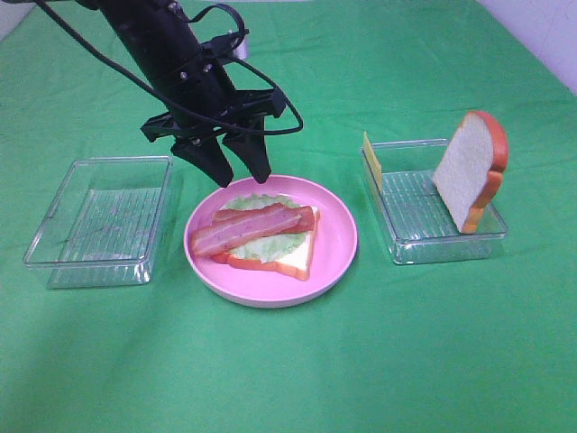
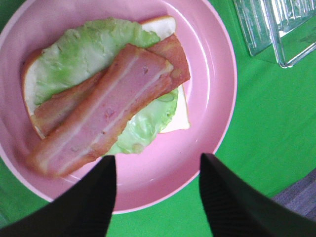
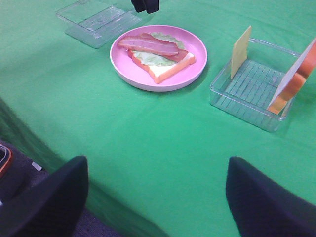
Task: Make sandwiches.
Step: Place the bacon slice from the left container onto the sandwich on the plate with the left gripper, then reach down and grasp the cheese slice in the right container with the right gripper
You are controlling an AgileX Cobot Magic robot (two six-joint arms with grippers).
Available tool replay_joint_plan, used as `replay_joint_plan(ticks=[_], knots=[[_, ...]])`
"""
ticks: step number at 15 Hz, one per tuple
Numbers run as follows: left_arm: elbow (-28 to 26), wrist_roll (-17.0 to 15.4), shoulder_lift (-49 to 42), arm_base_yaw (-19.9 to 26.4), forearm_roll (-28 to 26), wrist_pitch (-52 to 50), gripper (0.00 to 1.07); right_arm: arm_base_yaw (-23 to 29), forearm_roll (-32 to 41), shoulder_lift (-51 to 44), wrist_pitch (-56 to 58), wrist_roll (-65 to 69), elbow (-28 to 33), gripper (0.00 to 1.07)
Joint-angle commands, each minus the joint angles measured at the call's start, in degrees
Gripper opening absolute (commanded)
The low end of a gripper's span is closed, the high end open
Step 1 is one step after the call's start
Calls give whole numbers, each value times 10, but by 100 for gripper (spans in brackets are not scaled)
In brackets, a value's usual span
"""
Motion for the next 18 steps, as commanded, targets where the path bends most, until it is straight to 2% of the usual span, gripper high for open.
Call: replay_joint_plan(ticks=[1,4,7,13,14,15,18], knots=[[-2,-3,1,-1,1,18,67,1,-1,-7,-7,-3,1,74],[-3,-3,-14,1,13,32,67,1,-1,-7,-7,-3,1,74],[-18,-40,-78,1,124,61,67,1,-1,-7,-7,-3,1,74],[-17,-46,-205,1,168,68,67,1,-1,-7,-7,-1,1,74],[-5,-49,-253,1,175,68,67,1,-1,-7,-7,-1,1,74],[5,-49,-264,1,175,68,67,1,-1,-7,-7,-1,1,74],[112,-49,-358,1,176,68,67,1,-1,-7,-7,-1,1,74]])
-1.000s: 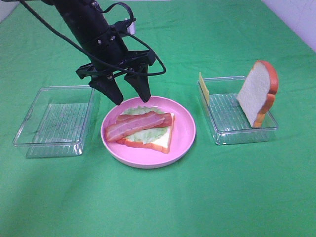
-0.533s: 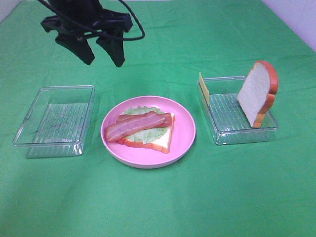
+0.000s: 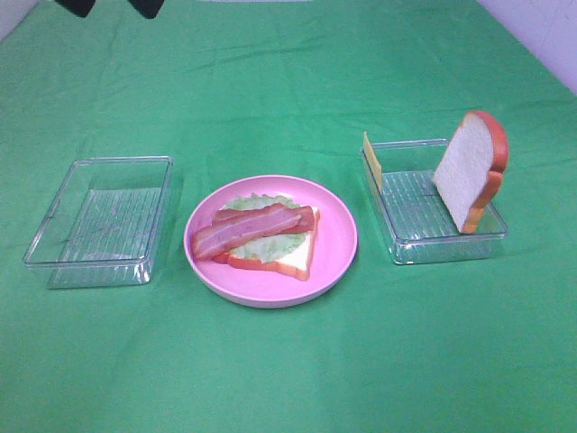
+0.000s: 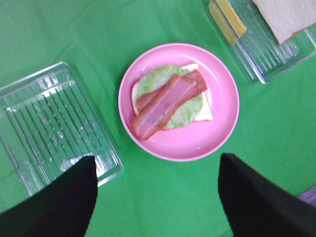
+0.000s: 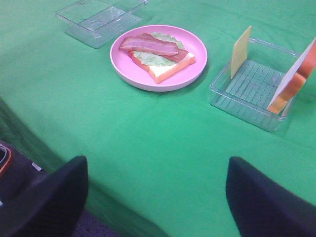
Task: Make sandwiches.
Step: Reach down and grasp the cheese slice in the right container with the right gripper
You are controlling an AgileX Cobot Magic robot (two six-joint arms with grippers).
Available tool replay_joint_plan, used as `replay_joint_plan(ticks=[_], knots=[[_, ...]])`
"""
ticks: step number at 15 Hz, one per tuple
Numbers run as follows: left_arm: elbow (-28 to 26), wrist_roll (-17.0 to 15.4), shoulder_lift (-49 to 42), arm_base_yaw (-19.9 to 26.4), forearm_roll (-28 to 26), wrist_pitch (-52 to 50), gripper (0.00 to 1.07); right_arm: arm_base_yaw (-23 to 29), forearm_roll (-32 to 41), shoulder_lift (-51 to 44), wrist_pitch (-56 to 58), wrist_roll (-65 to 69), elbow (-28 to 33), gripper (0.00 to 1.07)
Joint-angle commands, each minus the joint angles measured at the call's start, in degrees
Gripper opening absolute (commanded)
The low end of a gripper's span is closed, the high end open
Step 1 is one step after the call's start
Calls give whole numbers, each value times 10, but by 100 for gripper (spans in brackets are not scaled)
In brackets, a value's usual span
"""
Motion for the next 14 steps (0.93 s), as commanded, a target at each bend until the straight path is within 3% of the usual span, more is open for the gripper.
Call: replay_joint_plan(ticks=[1,5,6,7,10,12,14], knots=[[95,-5,-73,1,3,42,67,1,-1,-7,-7,-1,1,74],[226,-10,-206,1,25,42,67,1,-1,-7,-7,-1,1,74],[299,-11,-289,1,32,41,67,1,-1,-7,-7,-1,1,74],[329,-10,-327,1,33,38,67,1,-1,-7,-7,-1,1,74],[410,6,-426,1,33,26,67,1,-1,-7,-7,-1,1,74],[477,34,-513,1,32,10,67,1,-1,-7,-8,-1,1,74],[551,37,-603,1,32,-7,67,1,-1,-7,-9,11,1,74]])
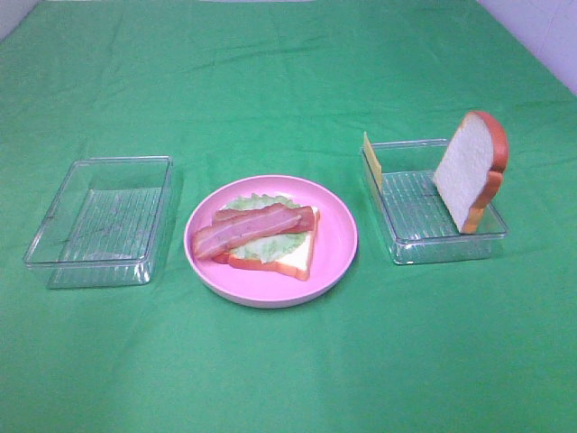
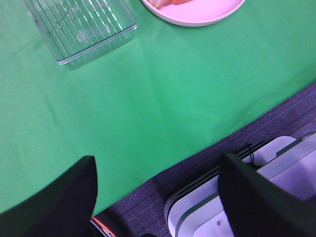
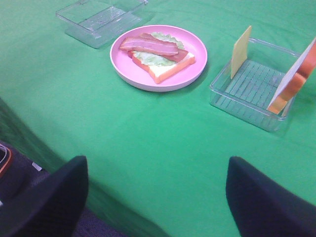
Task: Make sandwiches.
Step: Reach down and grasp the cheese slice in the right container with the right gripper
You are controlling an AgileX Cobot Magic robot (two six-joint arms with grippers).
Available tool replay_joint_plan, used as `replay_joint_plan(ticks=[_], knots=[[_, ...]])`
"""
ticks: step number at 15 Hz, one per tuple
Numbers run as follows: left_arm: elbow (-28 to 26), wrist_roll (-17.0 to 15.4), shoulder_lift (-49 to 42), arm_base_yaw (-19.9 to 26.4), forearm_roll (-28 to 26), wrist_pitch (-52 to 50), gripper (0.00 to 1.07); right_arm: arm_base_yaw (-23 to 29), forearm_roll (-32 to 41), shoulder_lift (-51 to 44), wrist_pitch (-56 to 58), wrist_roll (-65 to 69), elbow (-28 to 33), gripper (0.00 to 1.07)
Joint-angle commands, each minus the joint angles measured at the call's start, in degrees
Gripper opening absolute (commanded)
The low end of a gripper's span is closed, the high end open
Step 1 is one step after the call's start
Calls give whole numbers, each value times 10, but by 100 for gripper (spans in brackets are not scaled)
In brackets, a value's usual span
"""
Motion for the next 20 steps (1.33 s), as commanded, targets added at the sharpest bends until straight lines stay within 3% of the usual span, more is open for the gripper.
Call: replay_joint_plan(ticks=[1,4,10,15,19,20], knots=[[72,6,-102,1,2,-17,67,1,-9,-2,-13,23,-2,73],[145,-3,-250,1,1,-28,67,1,-37,60,-62,78,-15,73],[160,-1,-397,1,7,-28,67,1,-53,348,-189,169,-28,73],[172,-1,-393,1,15,-80,67,1,-36,641,-168,168,-167,73],[186,0,-392,1,16,-99,67,1,-34,791,-122,167,-288,73],[186,1,-392,1,19,-99,66,1,-34,870,-97,166,-367,73]])
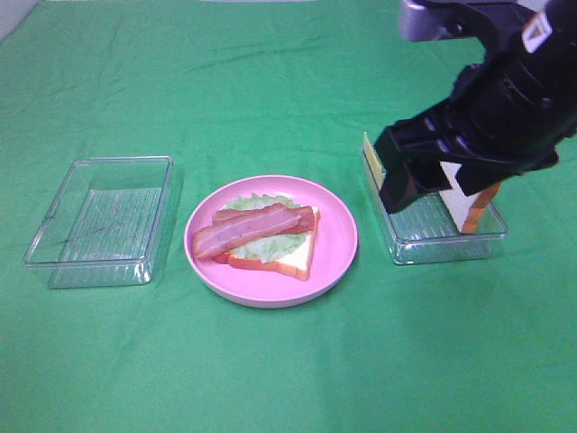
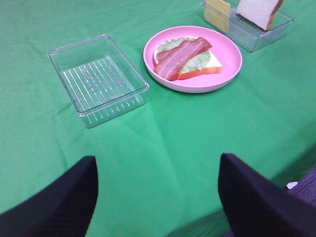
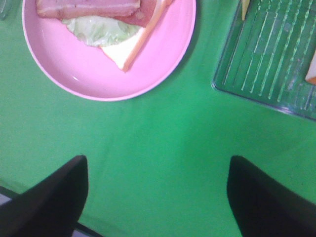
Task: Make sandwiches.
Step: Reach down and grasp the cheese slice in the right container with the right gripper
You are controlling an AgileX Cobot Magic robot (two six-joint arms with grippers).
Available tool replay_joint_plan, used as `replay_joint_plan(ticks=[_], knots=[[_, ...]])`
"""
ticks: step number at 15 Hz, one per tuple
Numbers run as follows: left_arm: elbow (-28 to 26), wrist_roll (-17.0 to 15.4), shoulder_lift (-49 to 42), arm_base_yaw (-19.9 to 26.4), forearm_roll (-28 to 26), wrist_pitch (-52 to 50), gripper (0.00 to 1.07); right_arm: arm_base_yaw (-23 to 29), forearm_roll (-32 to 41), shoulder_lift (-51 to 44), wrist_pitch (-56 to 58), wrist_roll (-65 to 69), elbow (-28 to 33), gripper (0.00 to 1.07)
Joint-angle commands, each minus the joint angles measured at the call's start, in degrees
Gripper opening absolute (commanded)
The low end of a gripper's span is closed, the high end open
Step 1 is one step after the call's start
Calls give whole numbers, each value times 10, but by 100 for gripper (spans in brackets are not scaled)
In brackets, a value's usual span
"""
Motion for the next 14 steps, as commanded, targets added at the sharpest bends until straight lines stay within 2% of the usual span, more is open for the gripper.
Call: replay_joint_plan(ticks=[1,8,9,12,14], knots=[[1,1,-10,1,7,-7,66,0,2,80,38,3,-85,73],[1,1,-10,1,13,-7,66,-1,-7,292,163,-5,-338,73],[1,1,-10,1,13,-7,66,-1,-11,307,170,-5,-351,73],[1,1,-10,1,14,-7,66,-42,12,389,202,-6,-467,73],[1,1,-10,1,14,-7,66,-72,37,415,197,-8,-500,71]])
